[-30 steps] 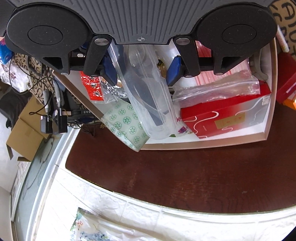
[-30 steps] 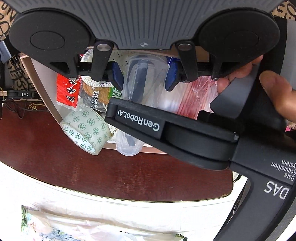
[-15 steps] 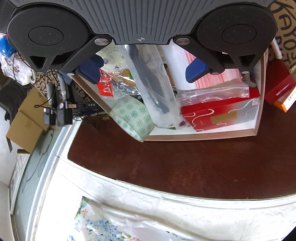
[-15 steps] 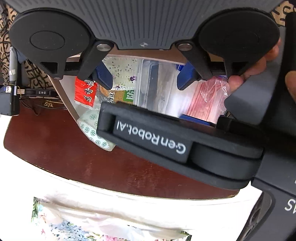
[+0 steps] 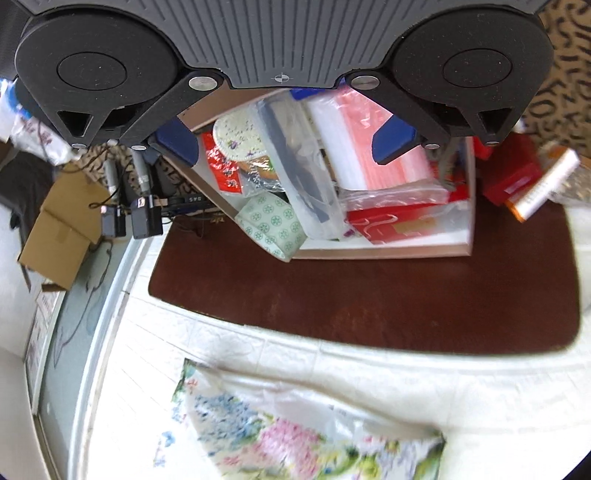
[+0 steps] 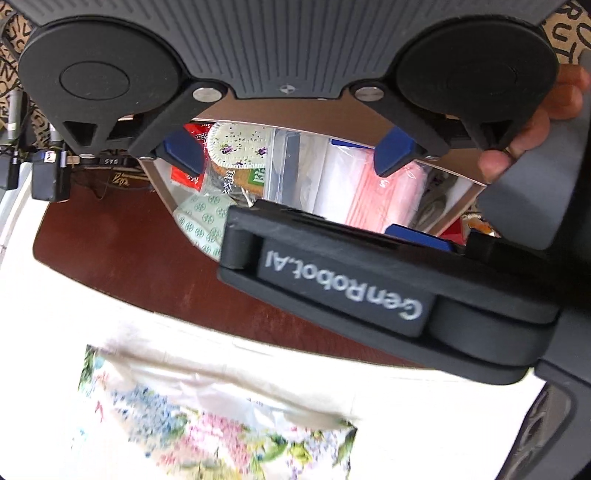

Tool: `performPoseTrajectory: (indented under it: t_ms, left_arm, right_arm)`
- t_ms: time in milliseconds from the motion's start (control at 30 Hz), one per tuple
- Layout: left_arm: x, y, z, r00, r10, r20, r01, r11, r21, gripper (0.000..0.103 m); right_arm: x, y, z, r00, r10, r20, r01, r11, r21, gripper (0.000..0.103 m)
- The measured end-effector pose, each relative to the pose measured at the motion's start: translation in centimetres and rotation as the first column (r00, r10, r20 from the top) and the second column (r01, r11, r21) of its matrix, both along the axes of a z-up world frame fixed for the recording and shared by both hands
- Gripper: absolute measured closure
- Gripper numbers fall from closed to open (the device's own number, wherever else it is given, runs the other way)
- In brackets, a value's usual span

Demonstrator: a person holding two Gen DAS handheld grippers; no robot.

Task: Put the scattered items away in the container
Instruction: 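Lower the tube case into the box and open the left gripper, then move the left gripper to the two markers and grasp them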

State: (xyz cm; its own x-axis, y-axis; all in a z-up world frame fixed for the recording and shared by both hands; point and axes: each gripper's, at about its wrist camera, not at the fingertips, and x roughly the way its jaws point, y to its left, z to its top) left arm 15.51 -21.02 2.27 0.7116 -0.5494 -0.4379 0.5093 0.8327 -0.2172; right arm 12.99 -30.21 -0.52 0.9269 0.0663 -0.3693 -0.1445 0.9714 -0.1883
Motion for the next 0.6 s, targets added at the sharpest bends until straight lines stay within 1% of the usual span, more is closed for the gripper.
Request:
performPoseTrajectory:
  t_ms: [67, 133, 267, 333, 500, 600]
  left_arm:
    - [-1.4, 0.5, 0.4, 1.0, 0.014, 0.026, -0.015, 1.0, 0.023, 0.0]
    - [-2.5, 1.1, 0.6, 0.999, 0.032, 0.034, -0.033, 0.998, 0.045, 0.0]
    - [-4.9, 3.2, 0.7, 0.996, 0.077, 0.044, -0.079, 0.995, 0.063, 0.0]
    - [-6.0, 4.3, 0.4, 0.993, 0.106, 0.05, -0.109, 0.991, 0.073, 0.0]
    - [-8.7, 6.8, -0.5, 0.984, 0.168, 0.061, -0.175, 0.976, 0.127, 0.0]
    - [-10.1, 8.4, -1.1, 0.976, 0.21, 0.059, -0.216, 0.966, 0.141, 0.0]
  right_arm:
    - [-1.2, 0.3, 0.3, 1.0, 0.004, 0.021, -0.004, 1.0, -0.002, 0.002]
    - [-1.9, 0.8, 0.5, 0.999, 0.004, 0.042, -0.004, 1.0, -0.012, 0.002]
    - [-3.8, 2.0, 0.7, 0.997, 0.024, 0.07, -0.023, 1.0, -0.019, 0.001]
    - [-4.8, 2.9, 0.5, 0.997, 0.038, 0.069, -0.038, 0.999, -0.011, 0.001]
    - [-7.5, 5.6, -0.6, 0.996, 0.079, 0.05, -0.079, 0.997, -0.002, 0.0]
    - [-8.6, 7.0, -1.3, 0.994, 0.107, 0.034, -0.107, 0.994, 0.001, 0.0]
